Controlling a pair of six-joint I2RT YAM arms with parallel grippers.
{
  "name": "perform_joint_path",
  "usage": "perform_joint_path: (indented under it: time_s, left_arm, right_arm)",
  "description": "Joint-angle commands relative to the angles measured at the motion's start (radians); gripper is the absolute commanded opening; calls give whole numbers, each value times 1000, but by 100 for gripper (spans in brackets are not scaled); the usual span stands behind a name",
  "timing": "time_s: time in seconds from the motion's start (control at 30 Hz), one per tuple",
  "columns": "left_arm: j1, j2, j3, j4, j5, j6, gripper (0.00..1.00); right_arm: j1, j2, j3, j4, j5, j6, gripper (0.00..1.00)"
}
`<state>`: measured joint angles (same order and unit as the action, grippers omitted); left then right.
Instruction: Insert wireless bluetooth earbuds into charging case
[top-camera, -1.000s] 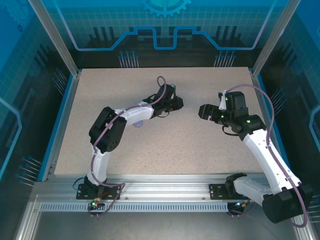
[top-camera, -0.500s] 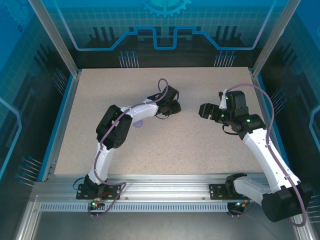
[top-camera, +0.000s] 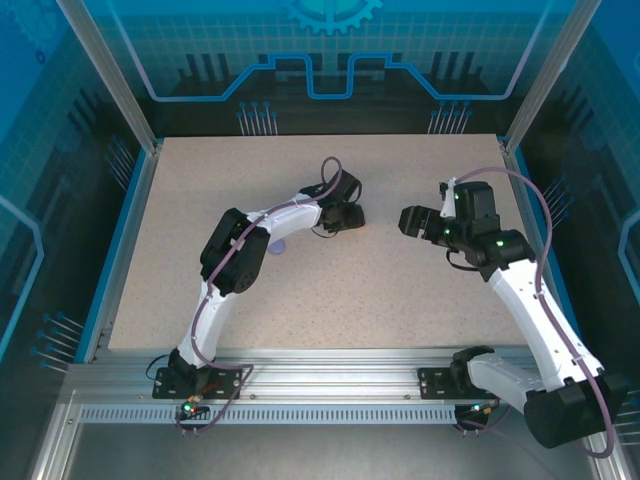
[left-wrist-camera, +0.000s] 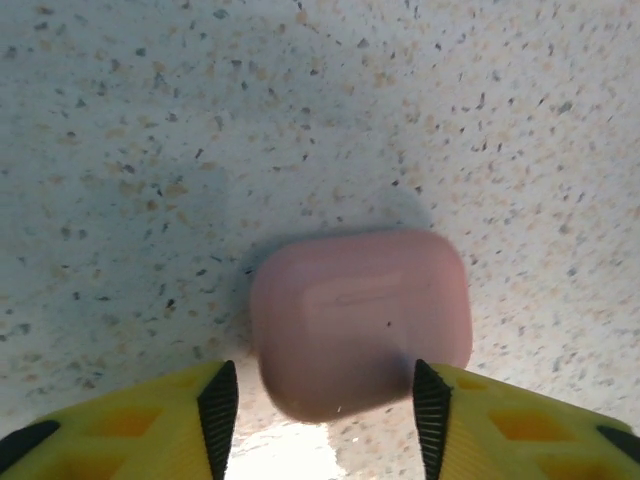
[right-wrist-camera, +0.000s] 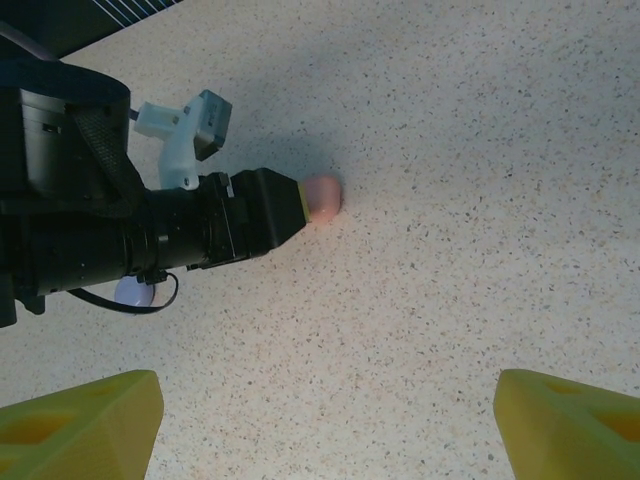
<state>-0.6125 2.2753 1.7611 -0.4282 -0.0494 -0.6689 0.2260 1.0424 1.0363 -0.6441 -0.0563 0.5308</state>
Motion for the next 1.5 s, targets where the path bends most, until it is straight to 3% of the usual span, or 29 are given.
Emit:
perform_joint_path:
  time_s: [0.0, 0.17, 0.33, 0.43, 0.63, 0.77, 1.07, 1.23, 1.37, 1.47]
  left_arm:
    - [4, -5, 33, -79, -53, 51, 59]
    - [28, -49, 32, -128, -121, 116, 71]
    - [54, -138, 31, -152, -203, 196, 99]
    - [56, -212, 28, -146, -255, 259, 99]
    - [56, -390, -15, -119, -304, 371, 99]
    - [56, -550, -133, -48, -318, 426, 99]
    - [56, -990, -688, 398, -355, 570, 99]
    - [60, -1173, -1031, 728, -373, 747, 99]
    - [127, -1242, -1144, 745, -376, 746, 99]
    - [233, -1293, -1226, 780, -385, 694, 99]
  right_arm:
    - [-17, -30, 36, -21, -5, -7, 87]
    - [-26, -49, 47, -28, -14, -15, 88]
    - [-33, -56, 64, -37, -9, -26, 93]
    - [-36, -55, 67, -40, 4, -37, 100]
    - [-57, -42, 72, -44, 26, -56, 100]
    - [-59, -26, 95, -52, 79, -69, 100]
    - [-63, 5, 82, 54, 283, -56, 100]
    - [-62, 54, 69, 137, 421, -136, 100]
    - [-67, 117, 52, 187, 511, -181, 100]
    - [-74, 142, 4, 262, 529, -222, 100]
